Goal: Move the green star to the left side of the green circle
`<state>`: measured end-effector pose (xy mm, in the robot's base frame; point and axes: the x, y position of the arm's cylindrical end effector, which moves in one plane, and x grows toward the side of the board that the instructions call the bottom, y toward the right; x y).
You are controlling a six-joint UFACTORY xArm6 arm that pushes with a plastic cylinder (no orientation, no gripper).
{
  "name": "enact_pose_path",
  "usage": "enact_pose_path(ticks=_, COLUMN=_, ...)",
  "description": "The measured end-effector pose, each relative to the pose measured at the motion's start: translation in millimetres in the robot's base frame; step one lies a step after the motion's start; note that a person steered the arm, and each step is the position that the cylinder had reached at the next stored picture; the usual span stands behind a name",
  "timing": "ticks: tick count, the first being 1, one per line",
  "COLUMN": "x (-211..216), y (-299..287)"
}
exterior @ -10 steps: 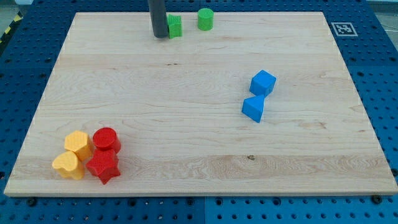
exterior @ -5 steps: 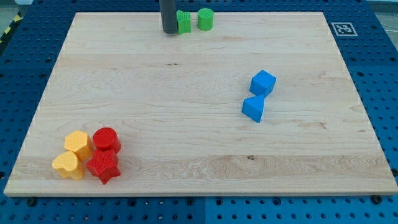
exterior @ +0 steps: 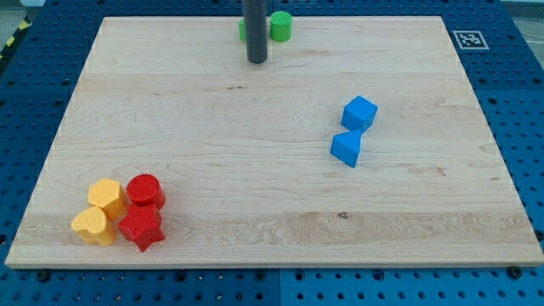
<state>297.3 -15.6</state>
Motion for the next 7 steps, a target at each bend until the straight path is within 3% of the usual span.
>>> enact_pose_path(ticks=2, x=10.4, y=75.3)
enact_pose_path(ticks=4, x=21.2, y=104.3)
enact_pose_path(ticks=7, x=77.1, y=179.5)
